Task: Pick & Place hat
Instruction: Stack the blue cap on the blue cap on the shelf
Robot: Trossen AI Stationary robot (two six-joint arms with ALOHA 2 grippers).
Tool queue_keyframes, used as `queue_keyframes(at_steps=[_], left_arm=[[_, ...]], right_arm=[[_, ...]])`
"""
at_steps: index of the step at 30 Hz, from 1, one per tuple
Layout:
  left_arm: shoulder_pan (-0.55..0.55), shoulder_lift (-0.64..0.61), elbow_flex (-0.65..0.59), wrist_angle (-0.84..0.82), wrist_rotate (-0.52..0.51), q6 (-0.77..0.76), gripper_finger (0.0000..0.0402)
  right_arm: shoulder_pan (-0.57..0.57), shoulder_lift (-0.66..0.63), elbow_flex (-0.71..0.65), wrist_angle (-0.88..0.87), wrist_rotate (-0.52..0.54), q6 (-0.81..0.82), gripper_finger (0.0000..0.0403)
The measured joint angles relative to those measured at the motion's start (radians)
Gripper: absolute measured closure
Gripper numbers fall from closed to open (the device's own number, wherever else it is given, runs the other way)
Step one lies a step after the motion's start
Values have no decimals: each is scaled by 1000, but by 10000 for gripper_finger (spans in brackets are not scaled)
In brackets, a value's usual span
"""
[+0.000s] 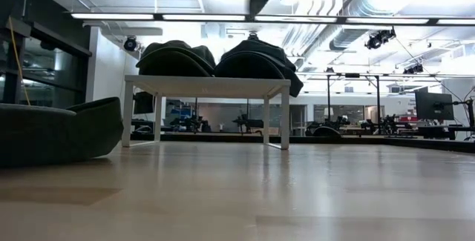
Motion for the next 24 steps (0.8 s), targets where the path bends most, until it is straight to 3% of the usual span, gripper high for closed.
queue_keyframes(at_steps=[10,24], left_arm=[[0,72,0,204,201,-5,179],[0,79,0,222,143,-63,179]], right_arm=[[0,-72,0,41,-72,-118,357],[2,-206,0,53,-115,-257,357]])
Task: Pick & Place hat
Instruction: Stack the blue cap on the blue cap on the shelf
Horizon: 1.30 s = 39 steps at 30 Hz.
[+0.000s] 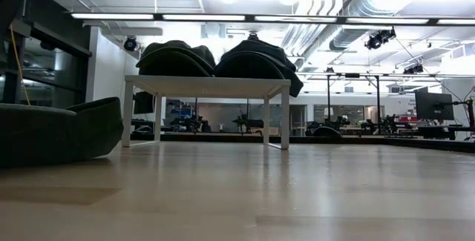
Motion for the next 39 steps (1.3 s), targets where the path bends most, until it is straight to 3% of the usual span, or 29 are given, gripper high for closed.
queue_keyframes(at_steps=[23,39], left_arm=[[0,125,-9,68,120,-314,179],[-13,184,-7,321,278,-451,179]], right_arm=[[0,-140,0,0,-107,-180,357],[-2,-193,0,-24,-117,-237,357]])
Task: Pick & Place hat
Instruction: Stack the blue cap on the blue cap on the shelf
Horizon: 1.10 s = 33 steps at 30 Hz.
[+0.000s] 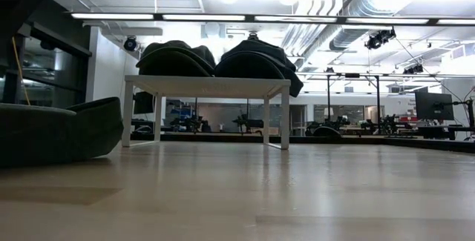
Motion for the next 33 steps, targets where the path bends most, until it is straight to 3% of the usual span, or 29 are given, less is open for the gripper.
queue_keyframes(at_steps=[15,20,27,33], left_arm=[[-34,5,-1,29,38,-51,188],[-35,5,-1,27,25,-52,244],[-33,5,-1,26,12,-18,383],[-33,3,0,4,-25,17,388]], right_arm=[[0,-27,0,-93,193,35,357],[0,-27,0,-107,223,36,357],[0,-26,0,-134,318,42,347],[1,-26,0,-142,404,121,324]])
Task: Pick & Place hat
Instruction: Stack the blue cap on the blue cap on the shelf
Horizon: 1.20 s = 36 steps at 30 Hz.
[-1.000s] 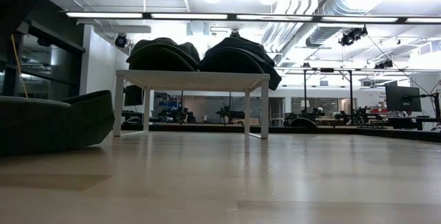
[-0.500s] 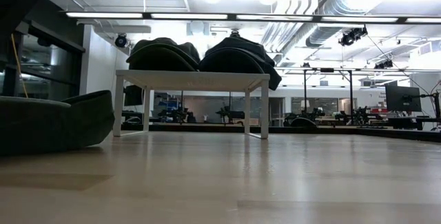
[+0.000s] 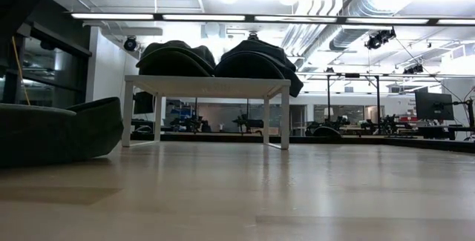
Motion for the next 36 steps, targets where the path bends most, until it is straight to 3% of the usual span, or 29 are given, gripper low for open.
queue_keyframes(at_steps=[12,23,31,36], left_arm=[[10,-21,-2,-262,-276,169,396],[-15,-54,-2,-387,-442,290,396],[-14,-56,-1,-440,-544,311,396],[-14,-56,-1,-440,-570,314,396]], right_arm=[[0,-13,0,-25,202,151,290],[0,-8,0,-181,196,235,261],[-1,25,0,-263,153,287,196],[-1,76,0,-286,235,275,171]])
